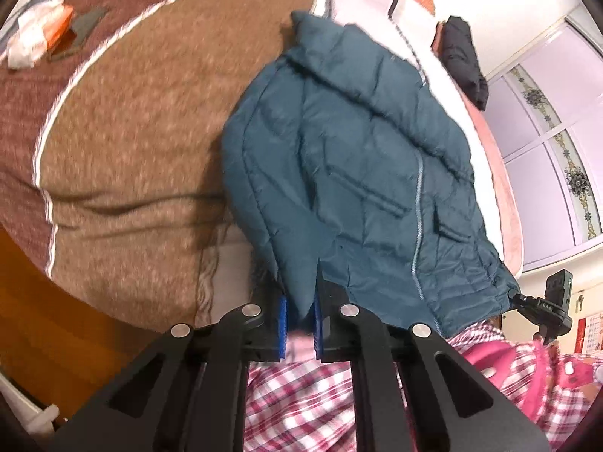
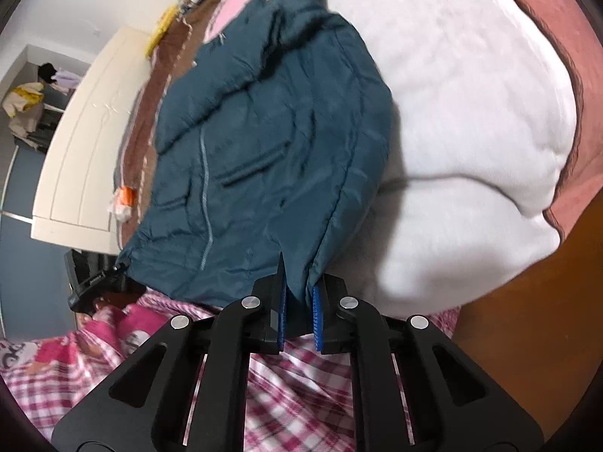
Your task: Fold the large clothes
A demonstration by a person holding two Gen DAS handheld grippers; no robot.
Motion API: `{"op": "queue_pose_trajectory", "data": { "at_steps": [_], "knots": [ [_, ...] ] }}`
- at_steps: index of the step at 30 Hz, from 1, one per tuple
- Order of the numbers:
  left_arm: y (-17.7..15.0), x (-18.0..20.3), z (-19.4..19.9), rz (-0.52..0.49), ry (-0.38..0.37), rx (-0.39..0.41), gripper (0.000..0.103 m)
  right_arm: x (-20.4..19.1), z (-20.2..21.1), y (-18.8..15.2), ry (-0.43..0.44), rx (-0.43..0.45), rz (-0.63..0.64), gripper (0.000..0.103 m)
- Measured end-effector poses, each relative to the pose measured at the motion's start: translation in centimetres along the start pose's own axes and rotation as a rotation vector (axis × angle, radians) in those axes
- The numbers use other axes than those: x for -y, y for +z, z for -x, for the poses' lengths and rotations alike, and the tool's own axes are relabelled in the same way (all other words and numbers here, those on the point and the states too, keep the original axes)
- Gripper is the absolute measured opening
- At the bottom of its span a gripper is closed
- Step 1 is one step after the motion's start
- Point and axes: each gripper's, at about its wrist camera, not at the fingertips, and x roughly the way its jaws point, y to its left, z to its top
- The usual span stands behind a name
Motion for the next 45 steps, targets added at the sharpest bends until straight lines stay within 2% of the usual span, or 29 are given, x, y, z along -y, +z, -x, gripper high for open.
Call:
{"op": "queue_pose_trajectory", "data": {
  "at_steps": [9,19,24,32,36,42,45],
  "knots": [
    [4.3,3.2,3.4,-0.064,0.001,0.146,0.01,-2.7,3.1,4.3,0.009,0.131,0.054,0.011],
    [11.7,7.8,5.6,-0.185,0.042,0.26,0.01,-6.9,4.0,12.7,-0.081,0.203,0.186,0.01],
    [16.0,9.6,5.9,-0.223,0.057,0.309,0.01,-8.4,4.2,17.3,-0.095,0.242,0.22,0.01],
    [23.9,11.9,4.2,-0.258,0.088,0.358,0.009,-10.9,3.4,26.0,-0.124,0.316,0.244,0.01],
    [28.5,12.7,2.7,-0.237,0.103,0.372,0.009,-11.9,2.2,30.9,-0.142,0.34,0.238,0.01],
    [35.1,12.5,-0.6,-0.189,0.132,0.376,0.009,-12.9,-1.0,38.5,-0.181,0.375,0.219,0.01],
    [38.2,11.9,-3.0,-0.171,0.151,0.366,0.009,-12.9,-4.0,42.2,-0.216,0.367,0.205,0.01]
  ]
}}
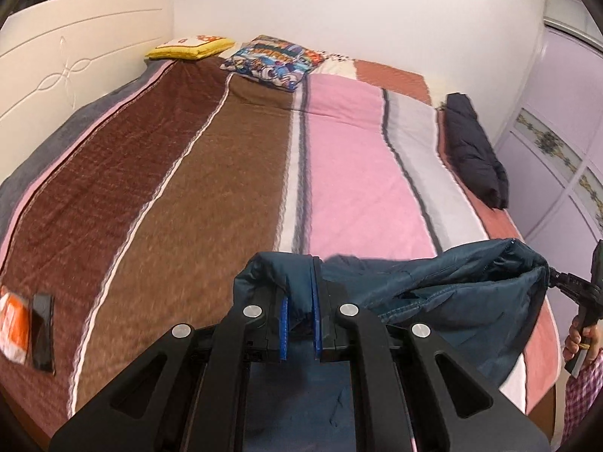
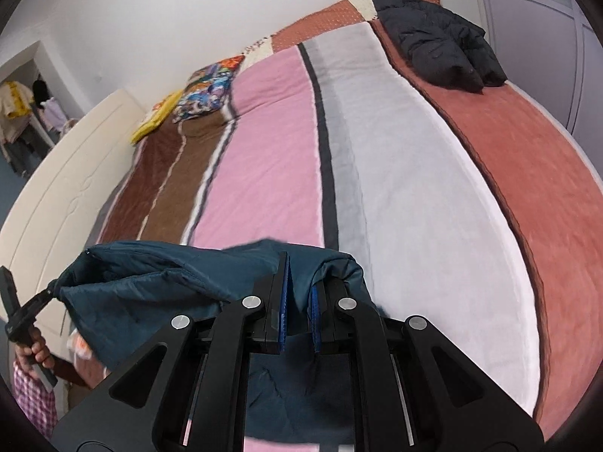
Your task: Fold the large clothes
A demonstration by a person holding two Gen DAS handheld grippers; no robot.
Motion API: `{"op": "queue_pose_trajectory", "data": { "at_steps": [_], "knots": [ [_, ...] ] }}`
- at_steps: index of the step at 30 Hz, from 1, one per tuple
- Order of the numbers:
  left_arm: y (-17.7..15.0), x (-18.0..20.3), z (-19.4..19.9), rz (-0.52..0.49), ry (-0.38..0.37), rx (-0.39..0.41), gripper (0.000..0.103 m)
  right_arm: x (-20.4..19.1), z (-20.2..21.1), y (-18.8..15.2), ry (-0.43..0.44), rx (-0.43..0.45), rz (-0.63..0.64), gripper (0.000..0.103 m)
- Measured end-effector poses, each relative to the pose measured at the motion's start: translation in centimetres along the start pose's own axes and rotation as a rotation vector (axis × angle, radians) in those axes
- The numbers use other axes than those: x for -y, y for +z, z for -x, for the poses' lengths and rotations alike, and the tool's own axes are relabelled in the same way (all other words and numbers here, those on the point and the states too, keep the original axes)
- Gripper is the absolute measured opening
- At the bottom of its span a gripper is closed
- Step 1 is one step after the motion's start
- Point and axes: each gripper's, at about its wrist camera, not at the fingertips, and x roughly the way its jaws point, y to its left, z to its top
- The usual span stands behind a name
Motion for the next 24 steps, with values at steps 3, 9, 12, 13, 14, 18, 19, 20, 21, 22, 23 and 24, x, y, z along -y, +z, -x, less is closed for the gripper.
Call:
{"op": "queue_pose_trajectory", "data": {
  "at_steps": [3,9,12,13,14,18,19,20,21,22,23,24],
  "knots": [
    [1.3,-0.6,-3.6,0.017,0.016,-0.015,0.009,0.3,-4.0,1.4,-0.025,-0.014,-0.014,0.01],
    [2.5,-1.9,-11.2,0.052,0.042,-0.071,0.009,1.1,-11.5,2.4,-0.082,-0.061,-0.036,0.01],
    [2.4,-2.4,-14.9,0.065,0.063,-0.101,0.009,2.1,-15.6,2.4,-0.105,-0.088,-0.058,0.01],
    [2.3,-2.7,-16.1,0.074,0.07,-0.114,0.009,2.2,-16.5,2.2,-0.11,-0.094,-0.061,0.01],
    [2.1,-3.0,-17.3,0.089,0.074,-0.127,0.009,2.4,-17.5,2.0,-0.116,-0.101,-0.061,0.01],
    [0.5,-4.1,-20.8,0.116,0.098,-0.176,0.01,3.1,-20.9,0.8,-0.15,-0.136,-0.035,0.01],
    [0.0,-4.3,-21.5,0.114,0.103,-0.188,0.01,3.3,-21.7,0.4,-0.156,-0.143,-0.03,0.01],
    [-0.3,-4.3,-22.1,0.113,0.106,-0.196,0.01,3.5,-22.2,0.0,-0.159,-0.153,-0.028,0.01],
    [-0.7,-4.4,-22.7,0.115,0.11,-0.207,0.01,3.6,-22.7,-0.4,-0.16,-0.161,-0.027,0.01],
    [-1.2,-4.4,-23.3,0.114,0.112,-0.216,0.01,3.8,-23.3,-0.8,-0.166,-0.169,-0.027,0.01],
    [-1.6,-4.3,-23.6,0.111,0.116,-0.221,0.01,3.9,-23.8,-1.2,-0.173,-0.183,-0.022,0.01],
    [-1.9,-4.2,-23.9,0.106,0.122,-0.225,0.01,3.8,-24.0,-1.6,-0.178,-0.191,-0.018,0.01]
  ]
}}
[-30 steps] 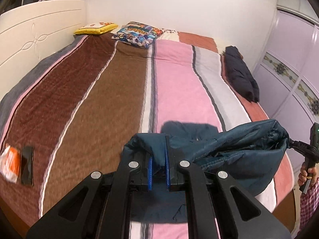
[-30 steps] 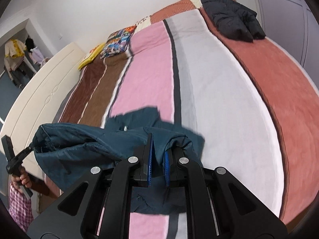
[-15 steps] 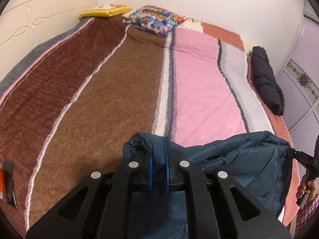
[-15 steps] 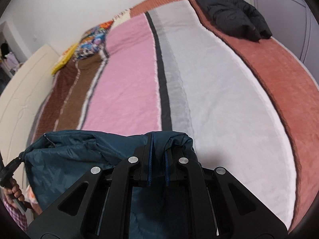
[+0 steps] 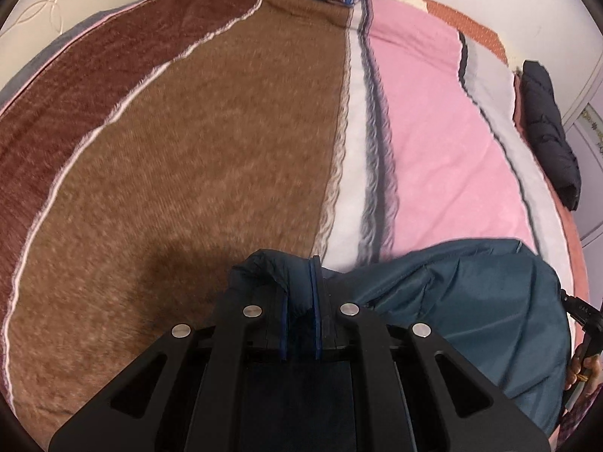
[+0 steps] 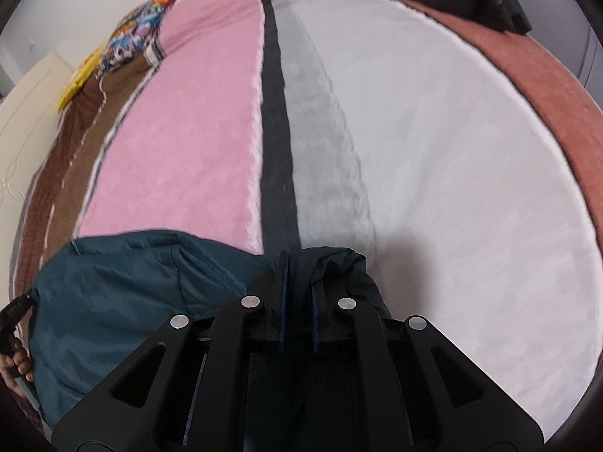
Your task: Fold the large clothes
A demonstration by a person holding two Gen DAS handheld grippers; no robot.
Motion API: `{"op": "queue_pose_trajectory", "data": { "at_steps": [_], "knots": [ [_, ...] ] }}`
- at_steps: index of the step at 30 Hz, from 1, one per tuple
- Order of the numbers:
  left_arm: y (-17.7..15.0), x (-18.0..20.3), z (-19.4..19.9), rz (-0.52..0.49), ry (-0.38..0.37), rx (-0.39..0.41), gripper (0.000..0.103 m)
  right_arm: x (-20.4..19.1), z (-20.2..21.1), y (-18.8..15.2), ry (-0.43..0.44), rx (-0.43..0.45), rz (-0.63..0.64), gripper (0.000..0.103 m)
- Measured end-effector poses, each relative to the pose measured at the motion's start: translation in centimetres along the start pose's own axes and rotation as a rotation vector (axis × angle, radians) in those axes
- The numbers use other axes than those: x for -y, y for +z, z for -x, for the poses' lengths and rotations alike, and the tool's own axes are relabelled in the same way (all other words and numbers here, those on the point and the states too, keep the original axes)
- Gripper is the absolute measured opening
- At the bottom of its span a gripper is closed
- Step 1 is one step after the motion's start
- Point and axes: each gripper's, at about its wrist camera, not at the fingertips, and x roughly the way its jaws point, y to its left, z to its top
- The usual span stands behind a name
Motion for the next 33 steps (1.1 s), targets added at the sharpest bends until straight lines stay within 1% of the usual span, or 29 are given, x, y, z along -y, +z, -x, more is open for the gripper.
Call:
{"op": "queue_pose_trajectory", "data": {
  "at_steps": [2,4,6,8,10,12,14,18,21,22,23,24,25,26,27,28,31,33],
  "knots": [
    [-0.3,0.4,-0.3,-0.012,0.016,0.005,0.01,-0.2,-0.6,-0.4,-0.017,-0.008,0.012,0.01],
    [-0.4,0.6,-0.3,-0.021,0.037,0.006,0.013,-0.3,-0.7,-0.4,-0.015,-0.018,0.004,0.011],
    [-0.1,0.6,-0.2,-0.014,0.036,0.006,0.013,0.1,-0.8,-0.2,0.007,-0.037,-0.035,0.012],
    [0.2,0.3,0.1,0.012,0.021,0.009,0.014,1.0,-0.4,0.1,0.051,-0.059,-0.108,0.014],
    [0.5,-0.2,1.0,0.053,-0.011,0.019,0.016,1.7,0.6,0.4,0.094,-0.06,-0.161,0.017],
    [0.7,-0.7,2.0,0.102,-0.057,0.033,0.02,2.4,2.0,0.6,0.156,-0.04,-0.205,0.021],
    [0.9,-1.2,2.8,0.147,-0.106,0.042,0.022,2.8,3.1,0.6,0.197,-0.025,-0.231,0.027],
    [1.0,-1.5,3.6,0.203,-0.16,0.039,0.024,2.8,4.4,0.5,0.229,-0.015,-0.258,0.031],
    [1.2,-1.6,4.1,0.231,-0.189,0.043,0.029,3.0,5.0,0.4,0.271,-0.007,-0.292,0.04],
    [1.3,-1.8,4.3,0.249,-0.207,0.052,0.031,3.2,5.2,0.4,0.292,0.0,-0.314,0.046],
    [1.4,-2.1,4.5,0.264,-0.216,0.063,0.034,3.4,5.5,0.4,0.304,0.018,-0.331,0.059],
    [1.4,-2.3,4.7,0.278,-0.221,0.08,0.042,3.5,5.9,0.5,0.301,0.043,-0.34,0.065],
    [1.5,-2.6,5.1,0.293,-0.218,0.106,0.046,3.8,6.6,0.6,0.302,0.083,-0.348,0.07],
    [1.5,-2.9,5.8,0.305,-0.2,0.149,0.051,4.0,7.2,0.8,0.297,0.107,-0.348,0.07],
    [1.6,-3.1,6.3,0.307,-0.178,0.178,0.052,4.0,7.5,0.9,0.284,0.119,-0.346,0.07],
    [1.7,-3.4,6.8,0.295,-0.156,0.191,0.052,4.1,8.2,0.9,0.269,0.133,-0.332,0.07],
    [1.1,-3.7,8.2,0.239,-0.133,0.189,0.052,3.8,9.8,0.0,0.247,0.143,-0.267,0.07],
    [-0.2,-3.7,9.6,0.181,-0.126,0.188,0.052,3.2,11.3,-1.9,0.254,0.143,-0.202,0.07]
  ]
}}
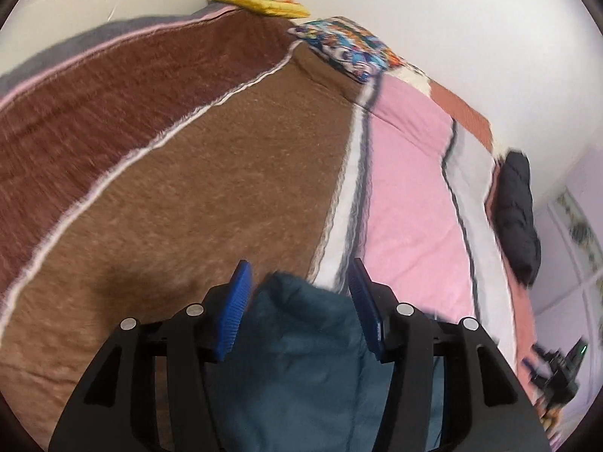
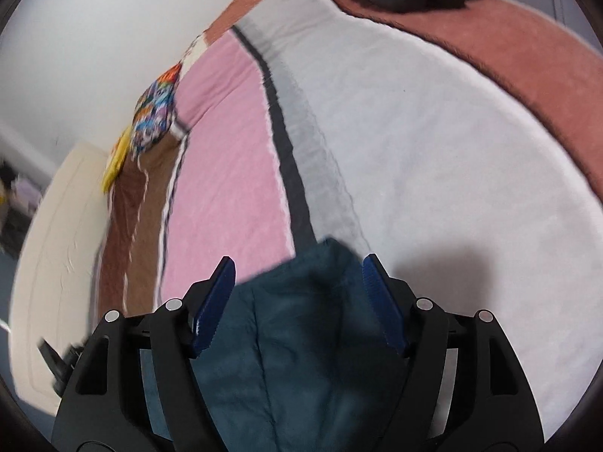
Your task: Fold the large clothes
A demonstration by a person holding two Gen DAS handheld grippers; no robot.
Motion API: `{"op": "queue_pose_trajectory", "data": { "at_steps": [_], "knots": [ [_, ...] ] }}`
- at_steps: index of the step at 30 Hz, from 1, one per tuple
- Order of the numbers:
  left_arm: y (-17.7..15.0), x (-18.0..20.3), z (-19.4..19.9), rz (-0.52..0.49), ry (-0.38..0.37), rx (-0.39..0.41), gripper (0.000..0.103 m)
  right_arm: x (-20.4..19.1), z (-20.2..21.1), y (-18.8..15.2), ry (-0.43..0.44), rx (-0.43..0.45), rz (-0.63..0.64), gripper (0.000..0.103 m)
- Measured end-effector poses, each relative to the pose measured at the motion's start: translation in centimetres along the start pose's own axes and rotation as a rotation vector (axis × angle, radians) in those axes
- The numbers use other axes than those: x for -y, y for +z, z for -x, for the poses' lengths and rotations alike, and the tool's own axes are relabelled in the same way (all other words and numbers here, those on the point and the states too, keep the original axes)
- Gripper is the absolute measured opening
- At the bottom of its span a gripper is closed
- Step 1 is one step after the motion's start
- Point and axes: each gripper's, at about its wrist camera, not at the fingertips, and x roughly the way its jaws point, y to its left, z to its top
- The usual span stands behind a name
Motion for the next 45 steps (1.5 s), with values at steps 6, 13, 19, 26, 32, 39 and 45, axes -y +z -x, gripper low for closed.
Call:
{"op": "queue_pose_trajectory", "data": {
  "at_steps": [6,13,19,26,32,39,45],
  "knots": [
    [-6.6,-1.7,6.0,-0.1,-0.011,-0.072,0.056,1.8,6.4,-8.8,-0.028,-0.02,0.071,0.07],
    [-14.4,-4.4,10.2,0.006,-0.011,-0.174,0.062,5.5,11.4,-18.3,-0.075,-0.078,-0.024,0.07],
    [-19.4,-5.5,11.3,0.145,-0.066,-0.229,0.065,6.7,12.9,-23.2,-0.011,-0.134,-0.132,0.07],
    [-21.4,-6.0,8.9,0.381,-0.139,-0.25,0.075,6.2,11.9,-23.9,0.102,-0.15,-0.275,0.079],
    [-21.0,-5.6,6.2,0.431,-0.126,-0.255,0.075,5.4,10.3,-23.5,0.114,-0.151,-0.304,0.082],
    [-20.9,-5.8,3.7,0.447,-0.086,-0.255,0.077,6.0,6.9,-23.3,0.042,-0.142,-0.347,0.082],
    [-20.6,-5.4,3.0,0.43,-0.095,-0.246,0.056,6.7,5.6,-23.2,0.07,-0.137,-0.392,0.065]
  ]
}}
